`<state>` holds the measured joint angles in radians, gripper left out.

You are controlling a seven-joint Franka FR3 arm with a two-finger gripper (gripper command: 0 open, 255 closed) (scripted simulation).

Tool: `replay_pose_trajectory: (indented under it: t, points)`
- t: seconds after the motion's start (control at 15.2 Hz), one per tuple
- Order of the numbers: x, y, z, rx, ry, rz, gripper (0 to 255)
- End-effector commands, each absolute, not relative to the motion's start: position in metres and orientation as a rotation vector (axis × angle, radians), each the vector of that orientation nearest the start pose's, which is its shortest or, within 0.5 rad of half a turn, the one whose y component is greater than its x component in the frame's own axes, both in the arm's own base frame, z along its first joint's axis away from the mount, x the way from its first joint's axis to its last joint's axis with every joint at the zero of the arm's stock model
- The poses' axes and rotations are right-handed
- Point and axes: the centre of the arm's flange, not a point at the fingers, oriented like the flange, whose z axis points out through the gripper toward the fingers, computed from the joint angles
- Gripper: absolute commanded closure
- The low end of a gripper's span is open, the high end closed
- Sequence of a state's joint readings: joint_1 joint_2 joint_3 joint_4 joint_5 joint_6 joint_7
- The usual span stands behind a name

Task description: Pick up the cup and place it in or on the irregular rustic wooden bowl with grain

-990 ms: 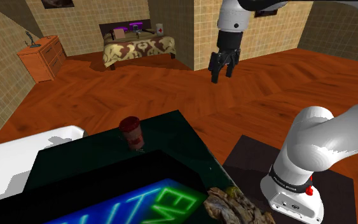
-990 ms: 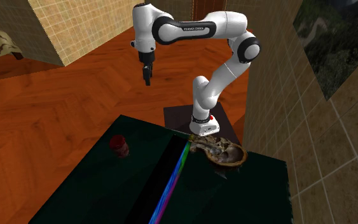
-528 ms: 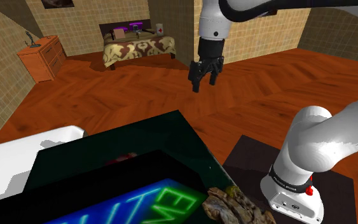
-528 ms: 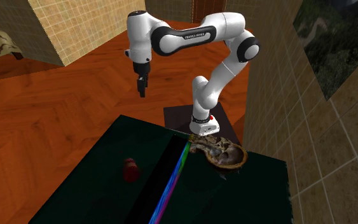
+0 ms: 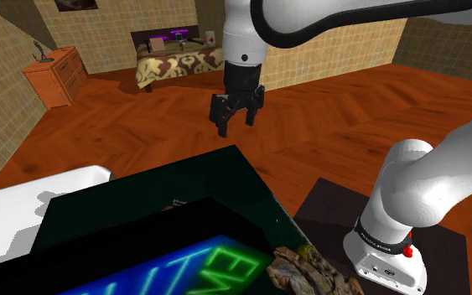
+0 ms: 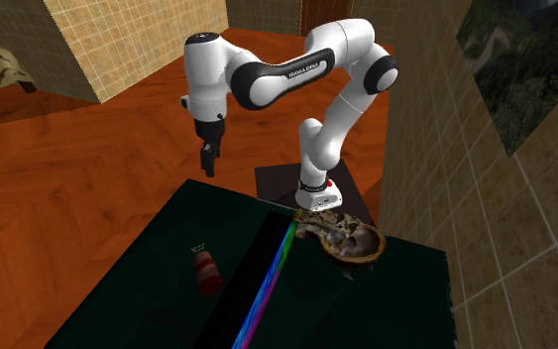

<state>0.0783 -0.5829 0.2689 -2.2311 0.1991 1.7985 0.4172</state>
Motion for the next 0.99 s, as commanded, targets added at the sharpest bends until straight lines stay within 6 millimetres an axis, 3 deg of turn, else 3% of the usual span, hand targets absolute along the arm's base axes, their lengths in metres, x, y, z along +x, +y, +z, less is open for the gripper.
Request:
replay_pose_trajectory:
  t: [0.0,0.59,0.92]
  points:
    - [0.366,0.197,0.587,-3.033,0.204,-0.180,0]
    - [0.398,0.310,0.578,-3.029,0.197,-0.247,0]
    - [0.404,0.318,0.557,-3.029,0.197,-0.251,0]
